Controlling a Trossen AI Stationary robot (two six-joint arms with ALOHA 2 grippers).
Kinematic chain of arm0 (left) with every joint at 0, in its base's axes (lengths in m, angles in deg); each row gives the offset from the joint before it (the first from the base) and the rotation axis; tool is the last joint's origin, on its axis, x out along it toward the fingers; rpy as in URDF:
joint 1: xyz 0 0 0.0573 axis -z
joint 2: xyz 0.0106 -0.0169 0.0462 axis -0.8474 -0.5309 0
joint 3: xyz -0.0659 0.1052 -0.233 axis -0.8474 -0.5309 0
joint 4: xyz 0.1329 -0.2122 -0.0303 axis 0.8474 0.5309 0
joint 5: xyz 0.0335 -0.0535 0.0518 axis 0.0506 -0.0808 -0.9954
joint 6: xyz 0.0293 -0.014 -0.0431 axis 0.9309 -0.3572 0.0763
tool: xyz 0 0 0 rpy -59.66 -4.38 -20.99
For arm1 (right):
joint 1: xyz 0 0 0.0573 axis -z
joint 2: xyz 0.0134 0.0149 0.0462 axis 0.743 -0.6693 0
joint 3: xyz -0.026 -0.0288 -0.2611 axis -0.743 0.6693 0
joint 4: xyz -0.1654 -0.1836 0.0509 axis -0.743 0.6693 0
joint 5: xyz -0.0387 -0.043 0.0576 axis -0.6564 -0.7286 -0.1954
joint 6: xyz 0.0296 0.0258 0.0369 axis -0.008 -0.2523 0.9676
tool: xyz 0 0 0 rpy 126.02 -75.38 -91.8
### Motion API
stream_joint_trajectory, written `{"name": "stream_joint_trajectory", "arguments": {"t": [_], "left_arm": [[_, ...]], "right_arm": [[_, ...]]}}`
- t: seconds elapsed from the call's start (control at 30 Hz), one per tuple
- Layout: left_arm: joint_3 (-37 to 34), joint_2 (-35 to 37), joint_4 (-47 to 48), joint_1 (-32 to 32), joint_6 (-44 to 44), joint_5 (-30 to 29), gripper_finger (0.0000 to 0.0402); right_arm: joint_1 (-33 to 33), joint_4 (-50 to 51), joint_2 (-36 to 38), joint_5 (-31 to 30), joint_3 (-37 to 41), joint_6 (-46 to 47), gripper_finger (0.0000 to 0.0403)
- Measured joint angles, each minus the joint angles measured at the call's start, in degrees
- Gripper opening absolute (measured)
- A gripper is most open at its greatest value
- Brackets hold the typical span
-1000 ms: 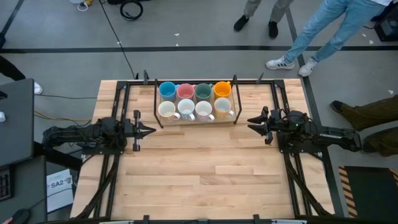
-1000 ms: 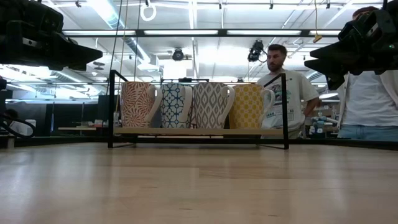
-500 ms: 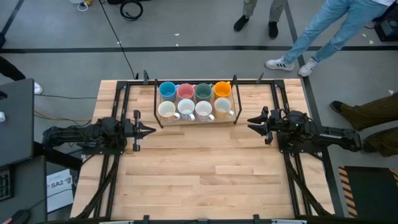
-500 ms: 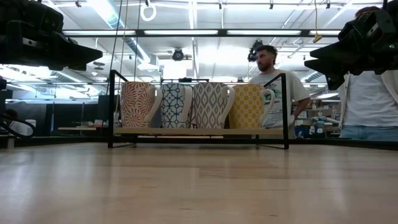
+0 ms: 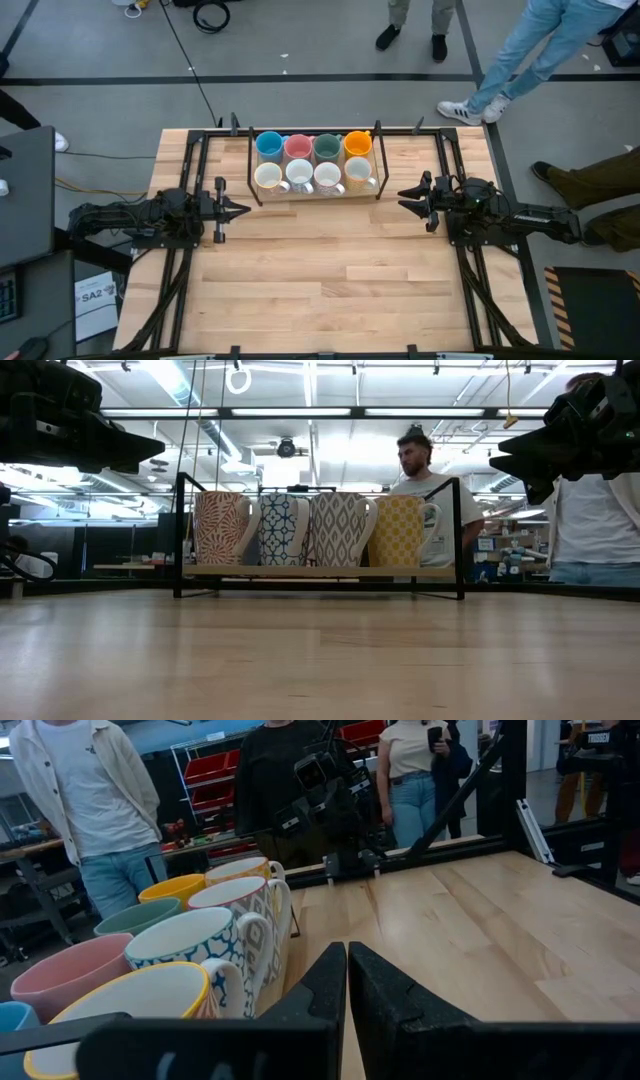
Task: Place coffee mugs
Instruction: Return to Home Position
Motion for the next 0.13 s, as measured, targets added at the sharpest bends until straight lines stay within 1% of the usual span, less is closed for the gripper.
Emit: {"name": "stream_joint_trajectory", "arguments": {"t": [0.13], "left_arm": [[0.0, 0.0, 0.0, 0.0, 0.0, 0.0, 0.0023]], "right_arm": [[0.0, 0.0, 0.0, 0.0, 0.0, 0.0, 0.0149]]}}
